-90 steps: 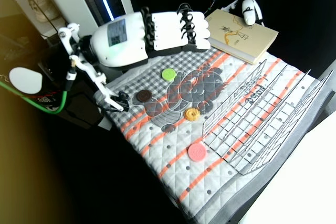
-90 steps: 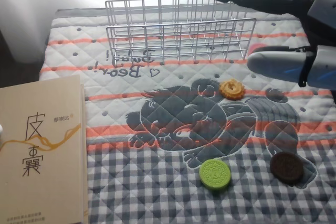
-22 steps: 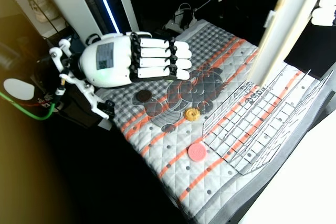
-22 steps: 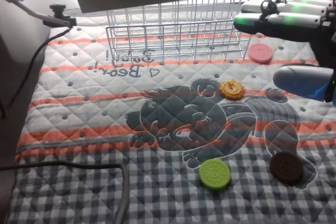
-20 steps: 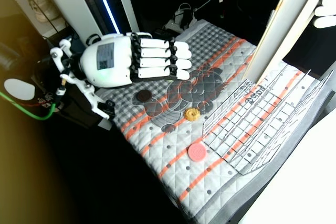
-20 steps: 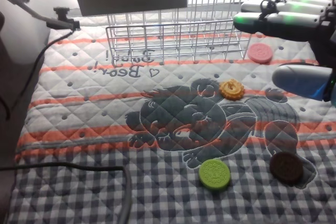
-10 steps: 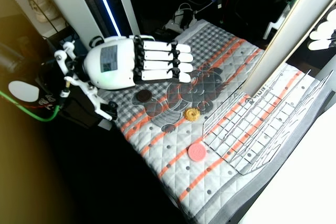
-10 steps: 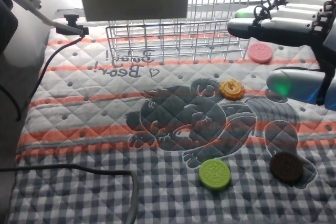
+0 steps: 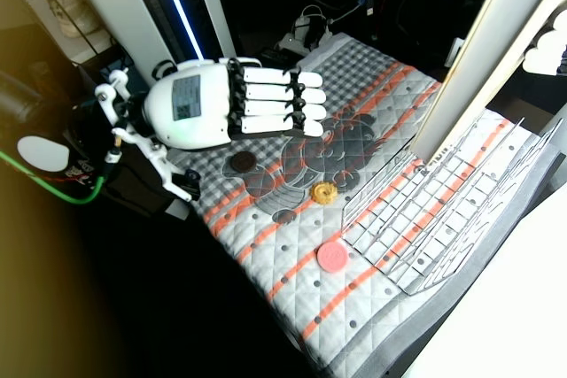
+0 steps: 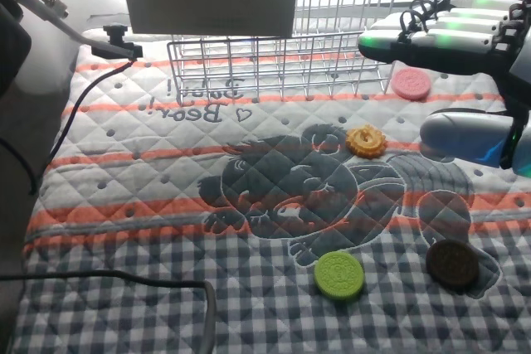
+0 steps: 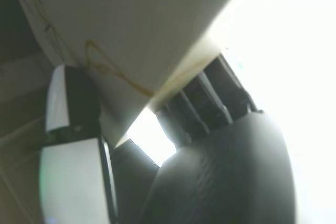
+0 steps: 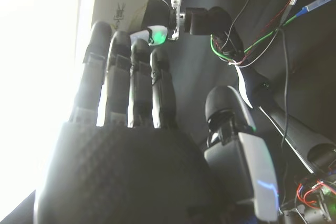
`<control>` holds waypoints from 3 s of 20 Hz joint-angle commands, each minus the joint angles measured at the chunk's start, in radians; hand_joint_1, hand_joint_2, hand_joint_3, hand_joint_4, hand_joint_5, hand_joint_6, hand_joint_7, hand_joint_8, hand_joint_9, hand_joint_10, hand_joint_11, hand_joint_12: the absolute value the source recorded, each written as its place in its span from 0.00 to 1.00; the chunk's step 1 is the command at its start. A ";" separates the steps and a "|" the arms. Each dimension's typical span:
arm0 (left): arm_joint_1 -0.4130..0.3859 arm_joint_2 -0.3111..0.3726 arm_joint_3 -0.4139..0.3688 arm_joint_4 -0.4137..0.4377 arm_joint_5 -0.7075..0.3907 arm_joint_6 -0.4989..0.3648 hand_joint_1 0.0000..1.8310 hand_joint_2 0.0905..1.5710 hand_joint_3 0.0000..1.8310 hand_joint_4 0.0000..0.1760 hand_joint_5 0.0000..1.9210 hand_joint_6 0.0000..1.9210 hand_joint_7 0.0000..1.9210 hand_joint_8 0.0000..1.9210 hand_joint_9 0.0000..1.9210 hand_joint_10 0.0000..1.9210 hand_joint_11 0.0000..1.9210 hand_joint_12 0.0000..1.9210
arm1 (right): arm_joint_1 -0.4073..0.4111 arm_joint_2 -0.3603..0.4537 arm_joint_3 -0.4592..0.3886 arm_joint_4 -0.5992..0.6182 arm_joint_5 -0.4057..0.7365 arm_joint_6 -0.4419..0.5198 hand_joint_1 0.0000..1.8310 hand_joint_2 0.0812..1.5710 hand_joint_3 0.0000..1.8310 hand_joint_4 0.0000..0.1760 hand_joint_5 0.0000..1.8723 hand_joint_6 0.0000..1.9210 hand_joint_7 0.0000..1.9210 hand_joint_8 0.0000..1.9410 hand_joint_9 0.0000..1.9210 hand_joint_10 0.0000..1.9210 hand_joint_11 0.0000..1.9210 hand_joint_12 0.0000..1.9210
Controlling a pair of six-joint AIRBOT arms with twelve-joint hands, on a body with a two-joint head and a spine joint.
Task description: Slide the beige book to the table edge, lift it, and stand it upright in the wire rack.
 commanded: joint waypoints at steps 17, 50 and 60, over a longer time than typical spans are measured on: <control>0.069 -0.029 0.021 -0.078 -0.147 0.002 0.75 0.66 0.00 0.00 0.54 0.38 0.58 0.39 0.56 0.52 0.53 0.52 | 0.004 -0.024 0.018 0.024 0.121 0.014 0.00 0.87 0.00 0.00 0.17 0.00 0.17 0.00 0.16 0.00 0.10 0.24; 0.147 0.106 -0.103 0.000 -0.125 -0.019 0.35 0.50 0.00 1.00 0.00 0.00 0.00 0.00 0.00 0.00 0.00 0.00 | 0.001 0.045 -0.015 0.058 0.139 -0.004 0.00 0.86 0.00 0.00 0.17 0.00 0.15 0.01 0.15 0.01 0.11 0.17; 0.278 0.488 -0.433 0.135 -0.299 0.050 0.27 0.50 0.00 1.00 0.00 0.00 0.00 0.00 0.00 0.00 0.00 0.00 | -0.091 0.161 -0.096 0.195 0.286 -0.115 0.00 0.86 0.01 0.00 0.17 0.00 0.16 0.00 0.14 0.00 0.05 0.19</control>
